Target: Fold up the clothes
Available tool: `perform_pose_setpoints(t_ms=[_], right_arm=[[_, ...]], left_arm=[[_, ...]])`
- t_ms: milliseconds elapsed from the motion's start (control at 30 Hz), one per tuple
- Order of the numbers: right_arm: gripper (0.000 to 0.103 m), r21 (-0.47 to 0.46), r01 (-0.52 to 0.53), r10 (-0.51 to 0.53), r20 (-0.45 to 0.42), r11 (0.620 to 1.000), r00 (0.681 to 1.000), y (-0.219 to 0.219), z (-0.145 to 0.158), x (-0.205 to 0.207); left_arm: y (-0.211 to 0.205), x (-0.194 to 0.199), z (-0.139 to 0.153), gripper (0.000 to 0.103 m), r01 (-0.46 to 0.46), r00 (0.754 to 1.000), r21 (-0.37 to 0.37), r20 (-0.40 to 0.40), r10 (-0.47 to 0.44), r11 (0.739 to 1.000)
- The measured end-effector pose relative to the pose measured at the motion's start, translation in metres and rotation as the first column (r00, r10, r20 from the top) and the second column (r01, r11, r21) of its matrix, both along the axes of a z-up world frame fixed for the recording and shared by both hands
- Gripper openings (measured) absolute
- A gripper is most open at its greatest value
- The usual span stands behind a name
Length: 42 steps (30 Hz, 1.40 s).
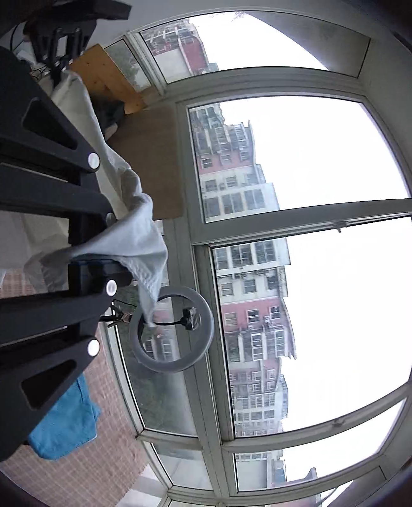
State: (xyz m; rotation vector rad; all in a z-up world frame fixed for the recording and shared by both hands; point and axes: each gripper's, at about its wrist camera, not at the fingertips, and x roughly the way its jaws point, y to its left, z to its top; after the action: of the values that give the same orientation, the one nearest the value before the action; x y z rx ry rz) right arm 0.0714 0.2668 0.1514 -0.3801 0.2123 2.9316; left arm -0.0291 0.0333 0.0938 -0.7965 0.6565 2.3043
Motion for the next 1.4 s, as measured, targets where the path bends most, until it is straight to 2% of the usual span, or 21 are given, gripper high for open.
perform_pose_setpoints(t_ms=[67, 167, 233, 333, 400, 433, 467, 533, 600, 667, 767, 833, 900, 967, 1033, 1067, 1100, 1233, 1300, 1367, 1400], right_arm=[[0.003, 0.034, 0.001, -0.001, 0.01, 0.999, 1.0, 0.001, 0.012, -0.001], [0.003, 0.1, 0.013, -0.011, -0.017, 0.995, 1.0, 0.0, 0.043, 0.008], [0.003, 0.177, 0.031, -0.019, -0.069, 0.984, 0.997, -0.003, 0.091, 0.027], [0.003, 0.254, 0.056, -0.015, -0.161, 0.966, 0.987, -0.008, 0.162, 0.063], [0.003, 0.254, 0.056, 0.007, -0.244, 0.966, 0.97, -0.009, 0.196, 0.093], [0.004, 0.238, 0.056, 0.008, -0.258, 0.97, 0.966, -0.008, 0.198, 0.098], [0.004, 0.232, 0.045, 0.008, -0.224, 0.972, 0.975, -0.007, 0.19, 0.092], [0.003, 0.236, 0.001, 0.022, -0.095, 0.972, 0.995, -0.008, 0.157, 0.067], [0.003, 0.217, -0.019, 0.022, -0.01, 0.976, 1.0, -0.002, 0.131, 0.05], [0.003, 0.182, -0.025, 0.02, 0.028, 0.983, 0.999, 0.009, 0.129, 0.042], [0.003, 0.2, 0.021, -0.008, -0.063, 0.98, 0.998, 0.021, 0.157, 0.059], [0.003, 0.184, 0.025, -0.006, -0.101, 0.983, 0.995, 0.032, 0.165, 0.065], [0.003, 0.186, 0.025, -0.011, -0.075, 0.982, 0.997, 0.035, 0.126, 0.058], [0.003, 0.143, -0.018, 0.009, 0.065, 0.989, 0.998, 0.041, 0.069, 0.027], [0.003, 0.075, -0.056, 0.041, 0.19, 0.996, 0.981, 0.049, 0.022, -0.001], [0.003, 0.036, -0.062, 0.053, 0.199, 0.997, 0.978, 0.054, 0.016, -0.006], [0.003, 0.017, -0.061, 0.056, 0.195, 0.998, 0.979, 0.058, 0.015, -0.008], [0.003, 0.086, -0.06, 0.053, 0.084, 0.994, 0.995, 0.061, 0.089, 0.015], [0.003, 0.132, -0.071, 0.065, 0.044, 0.989, 0.997, 0.057, 0.133, 0.026], [0.003, 0.155, -0.075, 0.076, -0.003, 0.985, 0.997, 0.046, 0.171, 0.043], [0.003, 0.167, -0.06, 0.065, -0.021, 0.984, 0.998, 0.042, 0.181, 0.052]], left_arm=[[0.021, -0.004, -0.012, 0.001, -0.005, 1.0, -0.083, 0.001, 0.005, 0.997], [0.027, -0.001, 0.031, 0.001, 0.001, 0.999, -0.022, -0.042, -0.002, 1.0], [0.026, 0.008, 0.077, 0.001, -0.001, 0.991, -0.01, -0.133, 0.0, 1.0], [0.019, 0.03, 0.145, 0.001, -0.012, 0.963, 0.031, -0.269, 0.02, 0.999], [0.016, 0.045, 0.168, 0.001, 0.057, 0.959, 0.112, -0.283, -0.023, 0.992], [0.02, 0.045, 0.164, 0.001, 0.085, 0.971, 0.133, -0.235, -0.052, 0.987], [0.031, 0.04, 0.148, 0.001, 0.074, 0.979, 0.097, -0.196, -0.054, 0.993], [0.057, 0.026, 0.101, 0.001, -0.001, 0.982, -0.054, -0.189, -0.009, 0.999], [0.069, 0.007, 0.074, 0.001, -0.024, 0.994, -0.11, -0.108, 0.012, 0.994], [0.067, 0.003, 0.095, 0.001, -0.037, 0.991, -0.068, -0.13, 0.028, 0.997], [0.065, 0.014, 0.139, 0.001, -0.024, 0.973, -0.024, -0.23, 0.018, 0.999], [0.063, 0.011, 0.137, 0.001, -0.027, 0.978, -0.018, -0.208, 0.023, 0.999], [0.071, 0.0, 0.088, 0.001, -0.016, 0.994, -0.08, -0.113, 0.007, 0.997], [0.086, -0.013, 0.016, 0.001, -0.023, 1.0, -0.246, -0.017, 0.019, 0.969], [0.09, -0.023, -0.014, 0.001, -0.013, 0.999, -0.288, 0.042, 0.026, 0.958], [0.09, -0.026, -0.009, 0.001, -0.023, 0.998, -0.264, 0.048, 0.037, 0.964], [0.088, -0.026, 0.004, 0.001, -0.041, 0.999, -0.247, 0.018, 0.047, 0.968], [0.083, -0.005, 0.073, 0.001, -0.07, 0.988, -0.224, -0.148, 0.037, 0.972], [0.075, 0.007, 0.102, 0.001, -0.104, 0.967, -0.228, -0.251, 0.045, 0.968], [0.067, 0.028, 0.125, 0.001, -0.096, 0.937, -0.194, -0.347, 0.023, 0.976], [0.064, 0.03, 0.129, 0.001, -0.085, 0.938, -0.181, -0.347, 0.017, 0.98]])
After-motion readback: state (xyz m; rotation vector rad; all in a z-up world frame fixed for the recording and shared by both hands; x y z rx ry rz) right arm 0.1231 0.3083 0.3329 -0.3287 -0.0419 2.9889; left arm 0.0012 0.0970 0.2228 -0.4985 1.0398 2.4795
